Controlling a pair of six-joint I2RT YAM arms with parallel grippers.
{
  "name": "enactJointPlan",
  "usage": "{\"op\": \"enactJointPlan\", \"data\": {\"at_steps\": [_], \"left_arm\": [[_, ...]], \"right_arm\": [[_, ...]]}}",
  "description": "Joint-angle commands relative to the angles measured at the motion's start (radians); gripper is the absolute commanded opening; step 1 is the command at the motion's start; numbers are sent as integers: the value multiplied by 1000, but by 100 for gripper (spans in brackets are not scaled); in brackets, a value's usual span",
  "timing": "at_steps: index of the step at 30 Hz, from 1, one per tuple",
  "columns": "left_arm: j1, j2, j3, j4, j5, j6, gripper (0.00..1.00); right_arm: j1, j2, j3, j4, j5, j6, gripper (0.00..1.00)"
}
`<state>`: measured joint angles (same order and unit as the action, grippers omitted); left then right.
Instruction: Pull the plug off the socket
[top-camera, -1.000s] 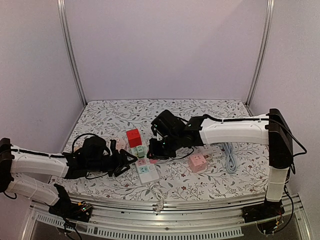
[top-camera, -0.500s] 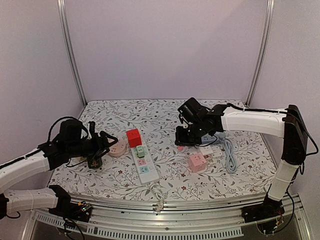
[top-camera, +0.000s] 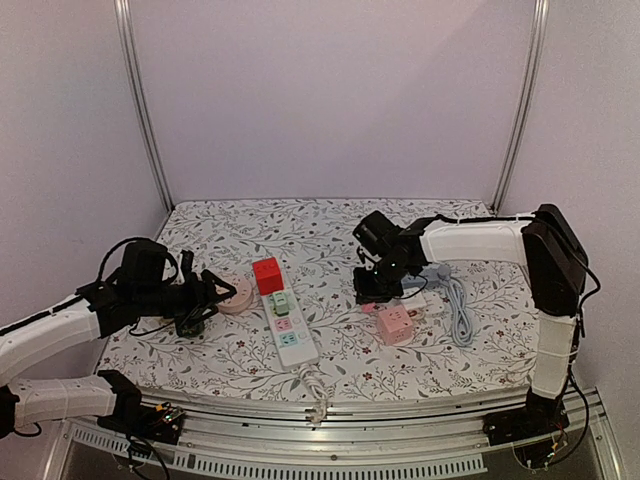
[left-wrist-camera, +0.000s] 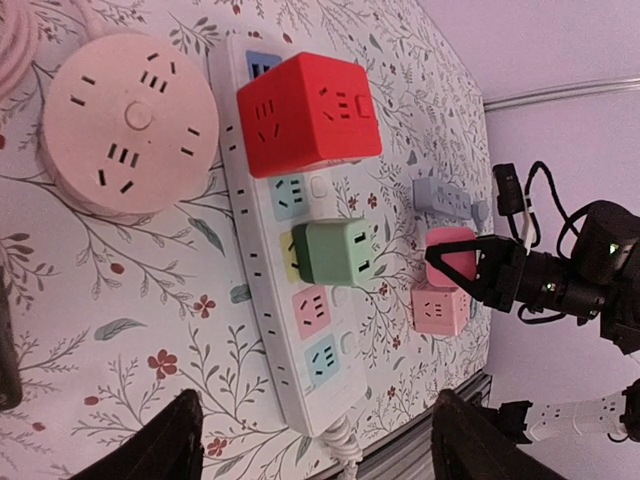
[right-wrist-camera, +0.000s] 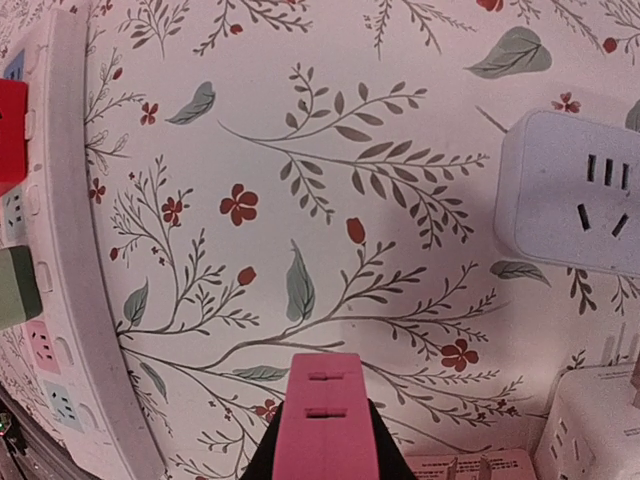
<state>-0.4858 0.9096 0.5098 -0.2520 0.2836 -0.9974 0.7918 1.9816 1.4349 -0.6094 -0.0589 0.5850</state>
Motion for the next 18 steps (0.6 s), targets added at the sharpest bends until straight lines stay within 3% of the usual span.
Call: {"op": "enactJointPlan", "data": {"at_steps": [1,18], "left_arm": [[10,-7,-13,-1,16,-14,77],[9,-4,-34,31,16,-40,77]], "right_arm": [[-15,43,35,-14,2,-29,3],[-78,110,30,-6,2,-57,20]]}}
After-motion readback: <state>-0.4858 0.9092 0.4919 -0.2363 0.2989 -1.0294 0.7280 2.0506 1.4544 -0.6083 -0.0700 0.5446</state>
